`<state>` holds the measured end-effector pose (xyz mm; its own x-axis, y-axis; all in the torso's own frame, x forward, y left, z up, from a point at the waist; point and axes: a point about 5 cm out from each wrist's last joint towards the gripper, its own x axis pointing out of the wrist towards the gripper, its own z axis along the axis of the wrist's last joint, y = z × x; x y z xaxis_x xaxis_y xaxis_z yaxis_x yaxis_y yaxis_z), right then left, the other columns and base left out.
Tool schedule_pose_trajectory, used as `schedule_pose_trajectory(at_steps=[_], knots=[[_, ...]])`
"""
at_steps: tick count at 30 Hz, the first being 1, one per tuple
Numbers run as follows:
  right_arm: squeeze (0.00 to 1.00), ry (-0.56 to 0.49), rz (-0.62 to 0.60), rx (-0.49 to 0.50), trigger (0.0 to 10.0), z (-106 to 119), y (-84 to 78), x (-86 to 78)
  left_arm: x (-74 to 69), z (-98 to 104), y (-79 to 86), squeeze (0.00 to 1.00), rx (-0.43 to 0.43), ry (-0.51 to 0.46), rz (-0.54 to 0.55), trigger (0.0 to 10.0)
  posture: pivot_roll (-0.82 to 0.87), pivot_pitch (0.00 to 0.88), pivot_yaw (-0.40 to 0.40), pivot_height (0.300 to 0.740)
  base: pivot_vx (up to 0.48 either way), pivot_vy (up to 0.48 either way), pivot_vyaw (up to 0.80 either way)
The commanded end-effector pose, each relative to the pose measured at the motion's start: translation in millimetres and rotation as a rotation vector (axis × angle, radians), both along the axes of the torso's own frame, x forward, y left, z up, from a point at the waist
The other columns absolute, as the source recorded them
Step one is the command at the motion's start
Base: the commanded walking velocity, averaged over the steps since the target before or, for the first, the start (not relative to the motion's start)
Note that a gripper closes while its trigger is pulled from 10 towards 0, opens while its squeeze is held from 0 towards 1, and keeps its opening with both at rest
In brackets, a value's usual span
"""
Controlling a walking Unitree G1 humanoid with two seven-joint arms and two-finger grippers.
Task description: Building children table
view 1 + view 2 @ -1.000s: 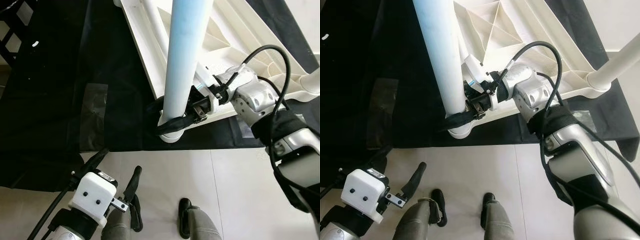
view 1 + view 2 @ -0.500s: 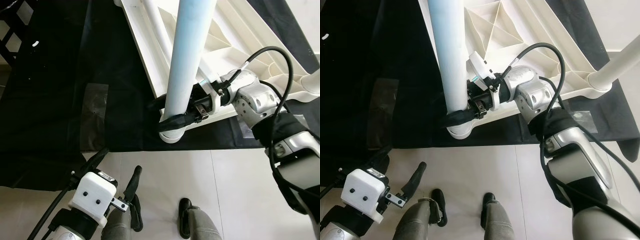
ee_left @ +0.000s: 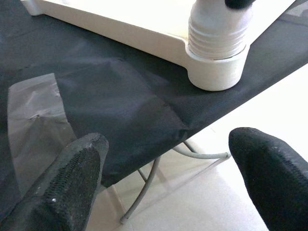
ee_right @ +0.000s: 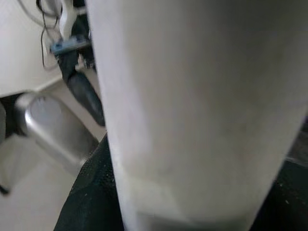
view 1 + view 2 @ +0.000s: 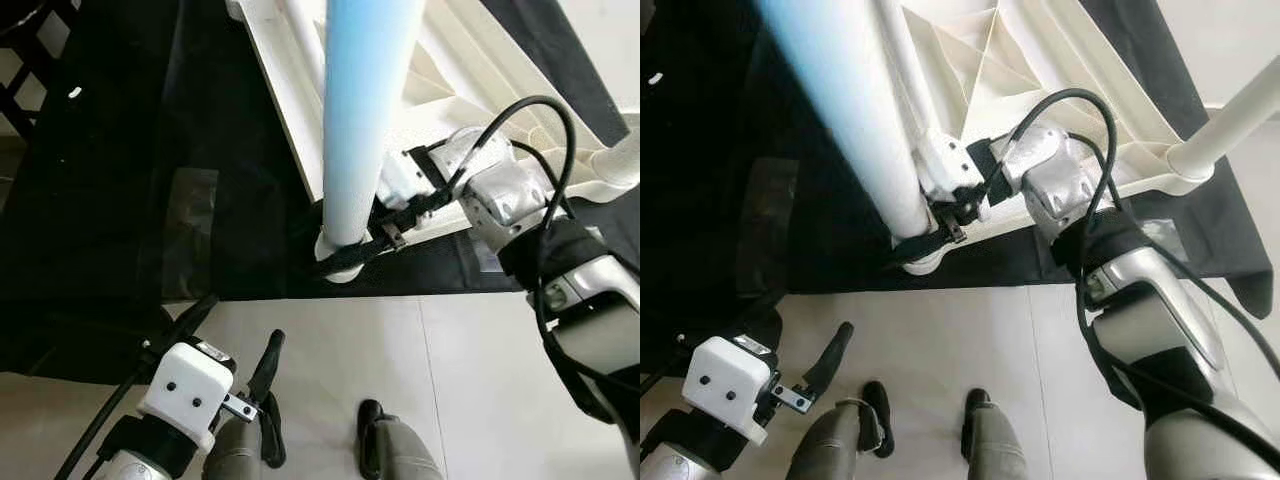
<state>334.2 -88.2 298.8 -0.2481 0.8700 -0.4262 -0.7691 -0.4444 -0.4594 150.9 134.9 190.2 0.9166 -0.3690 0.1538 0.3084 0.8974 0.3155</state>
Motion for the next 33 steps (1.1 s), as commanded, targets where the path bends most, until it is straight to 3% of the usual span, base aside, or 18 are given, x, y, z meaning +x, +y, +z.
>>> schedule_pose_trajectory(at_steps=[1,3,7,12,20,27,33], knots=[[0.0,0.096,-0.071,-0.142,10.0,-38.5,-10.3,6.2,-2.7,-2.3,-0.6,0.0,-0.004,0.022,0.005,10.0,0.03,0.443,0.003,0.74,0.0,0.0,0.0],[0.0,0.109,-0.07,-0.127,10.0,-37.3,-9.5,6.0,-2.6,-2.2,-0.4,0.0,-0.004,0.022,0.005,10.0,0.03,0.446,0.005,0.74,0.0,0.0,0.0],[0.0,0.251,-0.07,-0.018,10.0,-32.4,-7.6,3.2,-2.4,-2.1,0.0,0.0,-0.003,0.022,0.005,10.0,0.03,0.447,0.008,0.74,0.0,0.0,0.0],[0.0,0.345,-0.094,0.067,10.0,-29.4,-8.3,6.6,-2.0,-2.2,0.5,0.0,-0.001,0.023,0.005,10.0,0.03,0.448,0.01,0.74,0.0,0.0,0.0],[0.0,0.476,-0.139,0.153,10.0,-28.9,-13.8,11.6,-1.2,-2.2,0.8,0.0,0.0,0.022,0.004,10.0,0.02,0.449,0.012,0.74,0.0,0.0,0.0],[0.0,0.507,-0.114,0.155,10.0,-31.9,-15.6,5.1,-0.8,-2.3,0.7,0.0,0.001,0.021,0.005,10.0,0.03,0.449,0.011,0.74,0.0,0.0,0.0],[0.0,0.4,-0.11,0.082,10.0,-41.8,-15.9,1.6,-0.7,-2.2,0.7,0.0,0.002,0.02,0.006,10.0,0.03,0.448,0.011,0.74,0.0,0.0,0.0]])
